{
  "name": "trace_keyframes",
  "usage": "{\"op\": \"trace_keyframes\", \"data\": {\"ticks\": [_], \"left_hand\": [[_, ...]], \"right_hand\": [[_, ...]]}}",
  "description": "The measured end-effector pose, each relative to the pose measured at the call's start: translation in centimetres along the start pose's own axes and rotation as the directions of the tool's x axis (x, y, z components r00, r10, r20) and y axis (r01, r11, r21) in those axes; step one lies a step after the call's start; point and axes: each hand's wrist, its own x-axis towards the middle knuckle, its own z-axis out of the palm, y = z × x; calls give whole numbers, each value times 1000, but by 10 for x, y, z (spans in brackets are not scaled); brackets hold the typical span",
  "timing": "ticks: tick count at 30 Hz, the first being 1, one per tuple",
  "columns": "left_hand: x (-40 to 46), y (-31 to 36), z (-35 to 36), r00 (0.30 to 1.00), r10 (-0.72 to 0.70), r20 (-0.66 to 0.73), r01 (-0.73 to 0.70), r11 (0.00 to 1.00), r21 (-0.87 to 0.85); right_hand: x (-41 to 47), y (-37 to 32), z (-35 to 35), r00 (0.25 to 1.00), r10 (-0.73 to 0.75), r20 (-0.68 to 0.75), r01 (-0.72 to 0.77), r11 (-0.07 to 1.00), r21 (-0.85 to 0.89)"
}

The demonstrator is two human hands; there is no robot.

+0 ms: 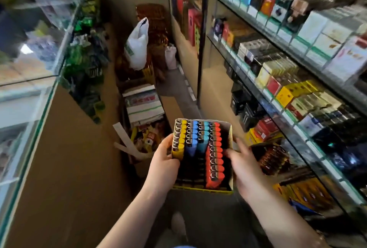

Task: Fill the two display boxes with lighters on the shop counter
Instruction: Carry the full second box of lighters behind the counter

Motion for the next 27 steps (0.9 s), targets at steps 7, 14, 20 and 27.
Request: {"op": "trace_keyframes", "data": {"ticks": [7,14,20,27], "left_hand": [[121,40,-10,997,15,76,-20,998,64],[240,45,12,997,-33,63,29,998,61],[337,49,39,999,-44,1,44,999,-26],[440,45,60,993,-117,-6,117,992,-52]], "right_hand": [[93,-45,26,995,29,-93,-24,998,52],[207,-77,14,990,118,-81,-117,993,21],[310,-99,1,972,221,-82,-216,975,56],[420,-96,1,929,363,-68,-351,925,142]]}}
